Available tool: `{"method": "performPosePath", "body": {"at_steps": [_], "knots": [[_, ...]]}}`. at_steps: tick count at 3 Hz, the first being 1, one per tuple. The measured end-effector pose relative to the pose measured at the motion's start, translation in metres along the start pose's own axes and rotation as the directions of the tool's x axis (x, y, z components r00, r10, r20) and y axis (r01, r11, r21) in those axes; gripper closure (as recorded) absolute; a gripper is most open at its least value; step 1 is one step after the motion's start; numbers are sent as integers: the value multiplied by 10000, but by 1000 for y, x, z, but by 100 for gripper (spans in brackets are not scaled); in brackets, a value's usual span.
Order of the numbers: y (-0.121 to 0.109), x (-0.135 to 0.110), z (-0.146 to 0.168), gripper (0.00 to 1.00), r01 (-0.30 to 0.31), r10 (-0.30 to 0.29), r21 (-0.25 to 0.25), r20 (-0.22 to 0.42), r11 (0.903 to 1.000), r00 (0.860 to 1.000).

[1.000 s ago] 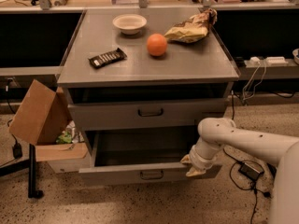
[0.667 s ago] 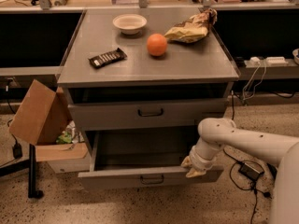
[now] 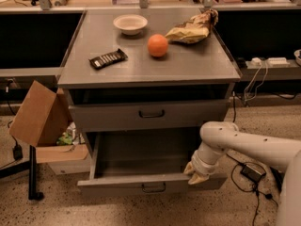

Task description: Open middle drawer

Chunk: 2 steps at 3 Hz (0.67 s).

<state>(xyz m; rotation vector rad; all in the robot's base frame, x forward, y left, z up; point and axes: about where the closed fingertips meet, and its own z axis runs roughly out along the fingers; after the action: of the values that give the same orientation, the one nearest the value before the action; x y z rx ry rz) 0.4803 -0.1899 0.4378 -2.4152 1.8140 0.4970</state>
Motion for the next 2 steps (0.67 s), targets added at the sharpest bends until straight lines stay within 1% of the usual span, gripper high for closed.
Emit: {"method": "performPosePath", "body": {"at_steps": [2], "knots": [[29, -17, 2, 100, 482, -469, -423, 301, 9979, 9984]]}}
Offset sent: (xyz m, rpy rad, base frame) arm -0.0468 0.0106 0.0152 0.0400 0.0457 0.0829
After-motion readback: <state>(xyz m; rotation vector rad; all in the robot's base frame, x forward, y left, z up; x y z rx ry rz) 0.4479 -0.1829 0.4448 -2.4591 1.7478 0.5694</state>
